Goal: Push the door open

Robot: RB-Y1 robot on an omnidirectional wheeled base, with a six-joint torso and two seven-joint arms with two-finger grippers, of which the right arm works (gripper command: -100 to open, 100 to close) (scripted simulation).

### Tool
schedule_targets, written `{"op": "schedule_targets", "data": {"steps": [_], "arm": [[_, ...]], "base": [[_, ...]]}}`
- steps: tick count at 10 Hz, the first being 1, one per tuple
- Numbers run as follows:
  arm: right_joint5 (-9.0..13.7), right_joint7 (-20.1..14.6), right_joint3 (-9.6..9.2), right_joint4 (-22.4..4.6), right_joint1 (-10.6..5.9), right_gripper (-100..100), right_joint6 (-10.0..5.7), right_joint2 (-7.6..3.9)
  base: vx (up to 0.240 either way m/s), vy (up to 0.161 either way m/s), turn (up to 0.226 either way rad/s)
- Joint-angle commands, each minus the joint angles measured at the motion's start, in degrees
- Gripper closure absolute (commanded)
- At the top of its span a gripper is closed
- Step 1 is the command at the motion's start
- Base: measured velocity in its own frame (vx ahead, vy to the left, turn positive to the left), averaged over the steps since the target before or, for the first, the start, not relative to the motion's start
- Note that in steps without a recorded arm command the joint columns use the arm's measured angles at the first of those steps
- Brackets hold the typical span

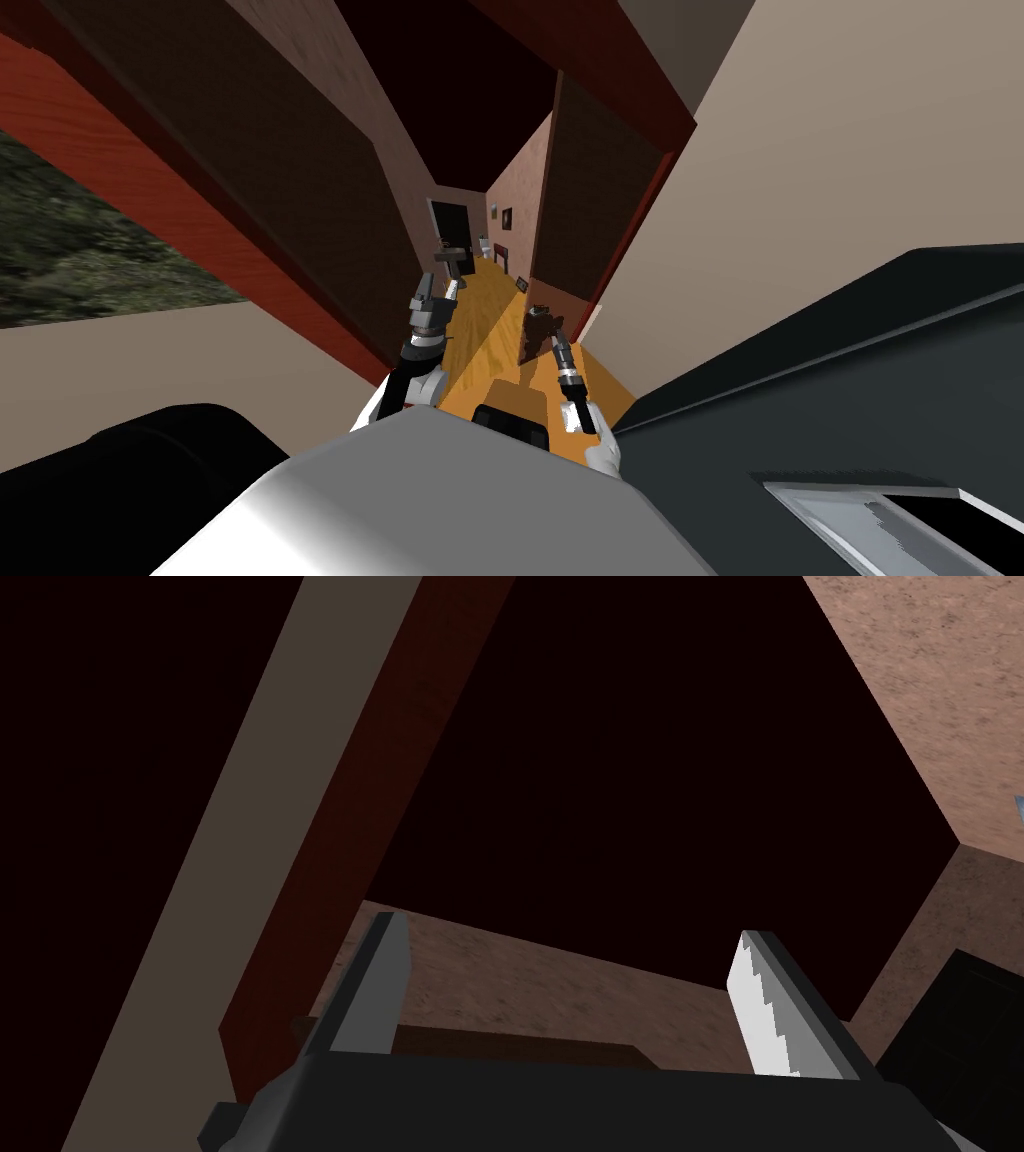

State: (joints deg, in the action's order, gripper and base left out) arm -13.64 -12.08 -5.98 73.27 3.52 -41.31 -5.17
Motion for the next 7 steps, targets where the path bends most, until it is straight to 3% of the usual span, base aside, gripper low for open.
{"op": "schedule_targets", "data": {"steps": [1, 7], "arm": [[-0.6, -0.5, -0.39, -2.9, -0.95, -100, -0.66, 0.13], [-2.6, -2.4, -1.46, -14.4, -5.72, -100, -3.31, 0.48]], "base": [[0.064, -0.071, 0.062], [0.086, -0.087, 0.056]]}}
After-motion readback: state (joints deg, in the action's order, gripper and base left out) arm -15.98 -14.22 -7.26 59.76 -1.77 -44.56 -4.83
